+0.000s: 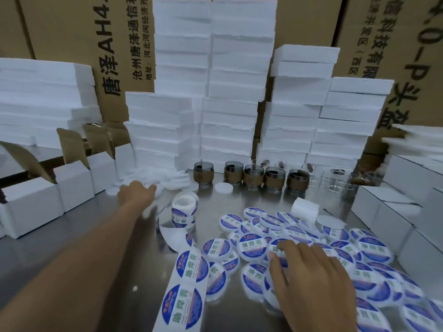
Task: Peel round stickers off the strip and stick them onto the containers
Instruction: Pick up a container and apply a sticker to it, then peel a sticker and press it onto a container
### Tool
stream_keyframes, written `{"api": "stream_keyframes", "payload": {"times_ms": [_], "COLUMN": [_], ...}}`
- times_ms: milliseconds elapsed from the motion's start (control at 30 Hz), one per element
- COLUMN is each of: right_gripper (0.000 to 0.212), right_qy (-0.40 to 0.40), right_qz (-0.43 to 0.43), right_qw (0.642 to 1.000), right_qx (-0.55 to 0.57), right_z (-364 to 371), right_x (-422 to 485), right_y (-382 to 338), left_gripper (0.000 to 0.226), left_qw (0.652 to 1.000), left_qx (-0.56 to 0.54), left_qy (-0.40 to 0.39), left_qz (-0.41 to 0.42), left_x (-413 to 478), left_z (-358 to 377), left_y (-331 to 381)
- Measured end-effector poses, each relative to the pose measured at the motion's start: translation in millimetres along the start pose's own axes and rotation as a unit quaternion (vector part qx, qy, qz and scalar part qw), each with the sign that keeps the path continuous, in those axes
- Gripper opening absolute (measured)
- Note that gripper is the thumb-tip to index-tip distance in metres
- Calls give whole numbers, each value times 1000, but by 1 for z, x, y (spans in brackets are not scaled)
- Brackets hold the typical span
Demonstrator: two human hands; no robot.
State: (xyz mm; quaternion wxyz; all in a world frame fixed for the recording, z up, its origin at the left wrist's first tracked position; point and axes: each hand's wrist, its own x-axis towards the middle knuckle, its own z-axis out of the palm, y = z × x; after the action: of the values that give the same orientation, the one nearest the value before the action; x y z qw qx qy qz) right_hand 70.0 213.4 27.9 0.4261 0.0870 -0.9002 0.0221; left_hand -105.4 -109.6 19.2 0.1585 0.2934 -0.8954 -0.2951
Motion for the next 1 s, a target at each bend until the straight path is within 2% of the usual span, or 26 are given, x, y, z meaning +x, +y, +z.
{"api": "stream_keyframes", "payload": {"times_ms": [67, 200, 267, 333, 400, 533, 600, 767, 900, 1000], "right_gripper": [12, 34, 24, 12, 11, 16, 15, 15, 17, 21], "right_qy": [29, 43, 45, 38, 25, -7, -15, -50, -61, -68], "right_qz": [-12, -27, -22, -12, -3, 8, 7, 3, -26, -67], "right_qw": [1000, 999, 999, 999, 1000, 1000, 999, 996, 989, 980], "right_qx": [-1, 4, -1, 7, 14, 29, 36, 72, 131, 177], "right_z": [2, 4, 1, -1, -2, -6, -9, -17, -28, -37], "right_x": [0, 0, 0, 0, -2, -3, -3, -4, -5, -10], "right_y": [1, 2, 1, 0, 0, -2, -4, -12, -25, -33], "left_gripper": [60, 60, 62, 61, 55, 41, 36, 21, 20, 20], "left_qw": [998, 995, 999, 996, 984, 956, 922, 804, 719, 669], "left_qx": [59, 99, 40, -84, -177, -292, -382, -572, -659, -699], "left_qy": [1, 9, 13, 3, -3, -22, -47, -140, -201, -237], "left_qz": [2, -1, 1, -2, 2, 23, 44, 81, 97, 81], "left_x": [2, 2, 1, -2, -8, -29, -47, -115, -170, -198], "left_z": [3, 7, 8, 7, 4, -10, -23, -64, -76, -70], "left_y": [3, 5, 4, 2, 3, 13, 20, 31, 29, 21]}}
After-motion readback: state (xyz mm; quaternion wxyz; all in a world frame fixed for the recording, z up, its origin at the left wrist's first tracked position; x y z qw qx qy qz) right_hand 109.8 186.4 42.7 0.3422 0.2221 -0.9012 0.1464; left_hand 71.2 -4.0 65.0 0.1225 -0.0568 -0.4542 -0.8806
